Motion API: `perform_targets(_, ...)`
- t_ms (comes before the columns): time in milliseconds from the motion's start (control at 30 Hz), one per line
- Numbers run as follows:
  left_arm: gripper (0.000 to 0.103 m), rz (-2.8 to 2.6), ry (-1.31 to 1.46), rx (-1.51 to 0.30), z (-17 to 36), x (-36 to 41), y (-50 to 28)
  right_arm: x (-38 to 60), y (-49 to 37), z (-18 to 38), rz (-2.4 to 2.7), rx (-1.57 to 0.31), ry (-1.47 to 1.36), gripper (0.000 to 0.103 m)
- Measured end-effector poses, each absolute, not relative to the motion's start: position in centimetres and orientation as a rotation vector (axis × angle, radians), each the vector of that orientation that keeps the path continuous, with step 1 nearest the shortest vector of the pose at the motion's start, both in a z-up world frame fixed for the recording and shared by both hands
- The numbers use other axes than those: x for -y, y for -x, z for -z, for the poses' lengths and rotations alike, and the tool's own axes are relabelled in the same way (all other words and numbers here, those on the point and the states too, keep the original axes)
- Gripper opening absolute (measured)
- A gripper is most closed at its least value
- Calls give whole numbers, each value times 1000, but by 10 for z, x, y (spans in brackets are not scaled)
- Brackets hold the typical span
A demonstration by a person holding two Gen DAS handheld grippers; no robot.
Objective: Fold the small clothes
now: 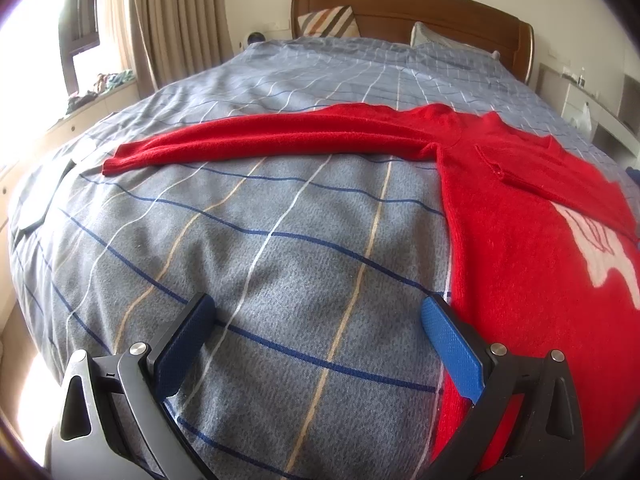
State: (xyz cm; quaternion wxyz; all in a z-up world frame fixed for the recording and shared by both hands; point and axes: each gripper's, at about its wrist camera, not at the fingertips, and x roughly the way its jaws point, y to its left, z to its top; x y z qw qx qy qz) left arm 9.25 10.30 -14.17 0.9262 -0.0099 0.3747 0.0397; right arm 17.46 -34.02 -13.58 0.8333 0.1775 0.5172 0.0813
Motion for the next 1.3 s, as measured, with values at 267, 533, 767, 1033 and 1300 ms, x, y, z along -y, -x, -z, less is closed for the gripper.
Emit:
perform_targets(267, 103, -82, 21, -768, 142, -103, -93, 307, -86, 101, -153, -985, -90, 59)
perform_targets(533, 103, -82, -6, -769, 142, -103, -93, 269, -28, 121, -65, -858, -59, 63)
perform_targets(767, 103, -77, -18, -783, 143, -103, -93, 262, -2, 150, 3, -803, -71, 69)
perform_targets(1033, 103, 12, 27, -848, 118, -124, -99, 267, 2, 149, 1, -782, -96, 71)
perform_targets(1300, 103, -50, 223, -927, 82, -243, -187, 262, 5, 146, -6, -757, -66, 71)
